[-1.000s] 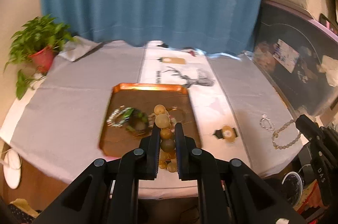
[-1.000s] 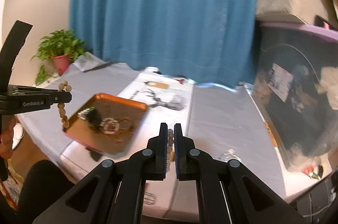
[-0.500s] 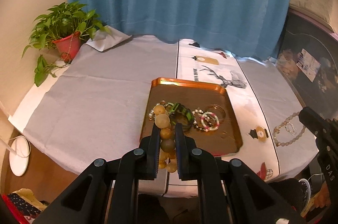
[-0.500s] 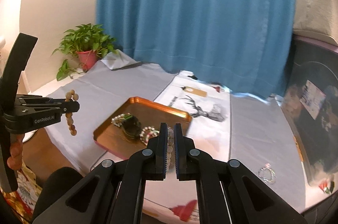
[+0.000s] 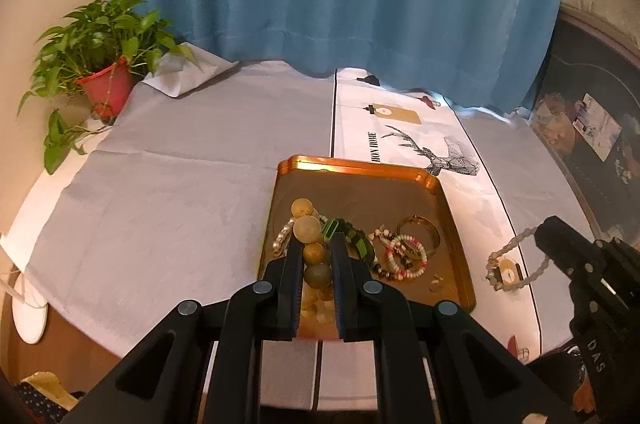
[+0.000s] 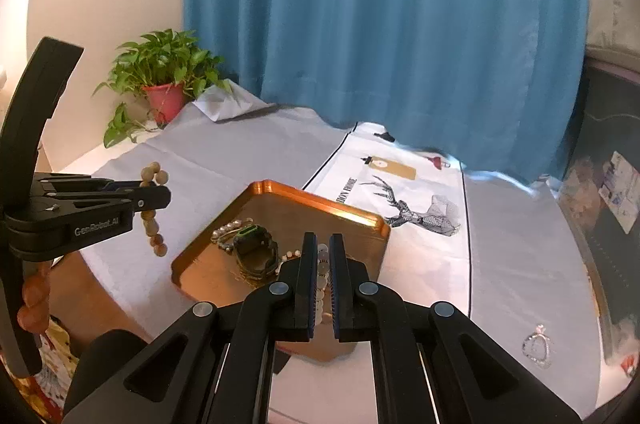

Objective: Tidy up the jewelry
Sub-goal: 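Carry the yellow and white bead bracelets over the copper tray, then open both tools to drop the bracelets onto the tray, then lift both tools away from the tray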

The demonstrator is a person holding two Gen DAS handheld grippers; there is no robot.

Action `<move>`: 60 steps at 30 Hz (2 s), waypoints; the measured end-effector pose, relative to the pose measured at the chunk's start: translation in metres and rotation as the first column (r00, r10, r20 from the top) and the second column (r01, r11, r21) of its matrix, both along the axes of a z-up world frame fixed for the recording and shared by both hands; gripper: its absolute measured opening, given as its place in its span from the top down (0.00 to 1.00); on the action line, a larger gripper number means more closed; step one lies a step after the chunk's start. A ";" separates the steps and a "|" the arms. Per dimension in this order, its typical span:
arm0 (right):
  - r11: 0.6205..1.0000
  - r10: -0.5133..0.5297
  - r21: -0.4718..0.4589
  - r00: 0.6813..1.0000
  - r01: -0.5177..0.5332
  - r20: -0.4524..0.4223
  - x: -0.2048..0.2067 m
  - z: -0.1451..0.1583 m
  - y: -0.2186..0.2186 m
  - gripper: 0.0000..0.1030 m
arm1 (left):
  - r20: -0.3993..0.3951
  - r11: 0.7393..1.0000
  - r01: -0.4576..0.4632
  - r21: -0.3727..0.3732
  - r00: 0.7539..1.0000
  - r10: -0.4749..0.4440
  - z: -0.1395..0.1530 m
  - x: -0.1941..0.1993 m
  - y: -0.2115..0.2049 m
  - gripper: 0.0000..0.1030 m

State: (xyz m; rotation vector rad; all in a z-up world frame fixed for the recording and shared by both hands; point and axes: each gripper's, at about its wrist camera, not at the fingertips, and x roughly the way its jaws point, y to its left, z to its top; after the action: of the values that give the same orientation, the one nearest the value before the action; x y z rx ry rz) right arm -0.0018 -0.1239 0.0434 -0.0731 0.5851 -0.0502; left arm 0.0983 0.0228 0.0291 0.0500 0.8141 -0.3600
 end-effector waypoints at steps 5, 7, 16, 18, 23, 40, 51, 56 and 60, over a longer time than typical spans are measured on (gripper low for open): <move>1.000 -0.002 0.013 1.000 0.002 -0.017 0.026 -0.011 -0.007 0.94 | -0.015 1.000 0.016 0.009 1.000 -0.016 -0.012 0.022 -0.015 0.90; 1.000 -0.001 0.016 1.000 0.001 -0.023 0.035 -0.015 -0.010 0.94 | -0.019 1.000 0.022 0.017 1.000 -0.022 -0.017 0.030 -0.021 0.90; 0.999 0.006 0.039 0.998 -0.004 -0.061 0.077 -0.043 -0.024 0.94 | -0.041 0.997 0.045 0.063 0.998 -0.042 -0.044 0.063 -0.048 0.90; 0.999 0.006 0.047 0.997 -0.003 -0.074 0.085 -0.051 -0.027 0.94 | -0.047 0.996 0.048 0.077 0.998 -0.045 -0.050 0.069 -0.053 0.90; 0.998 0.005 0.064 0.995 0.001 -0.104 0.099 -0.069 -0.035 0.94 | -0.050 0.994 0.035 0.101 0.998 -0.031 -0.063 0.081 -0.061 0.89; 0.986 -0.064 0.138 0.978 0.092 -0.200 0.063 -0.080 -0.057 0.40 | -0.010 0.987 -0.029 0.156 0.999 0.031 -0.051 0.021 -0.048 0.01; 0.986 -0.093 0.125 0.985 0.112 -0.144 -0.071 -0.048 -0.036 0.36 | 0.034 0.989 -0.044 0.138 0.999 0.040 -0.023 -0.097 -0.023 0.01; 0.990 -0.090 0.096 0.990 0.101 -0.110 -0.123 -0.037 -0.022 0.35 | 0.043 0.991 -0.018 0.133 0.999 0.013 -0.014 -0.140 -0.021 0.01; 0.991 -0.091 0.091 0.992 0.098 -0.084 -0.153 -0.027 -0.015 0.35 | 0.069 0.992 -0.006 0.127 0.998 -0.003 -0.005 -0.168 -0.022 0.01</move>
State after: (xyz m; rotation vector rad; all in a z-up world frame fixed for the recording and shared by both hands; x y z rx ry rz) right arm -0.1550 -0.1386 0.0163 0.0451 0.6697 -0.1117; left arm -0.0695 0.0010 0.0246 0.1799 0.7676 -0.3030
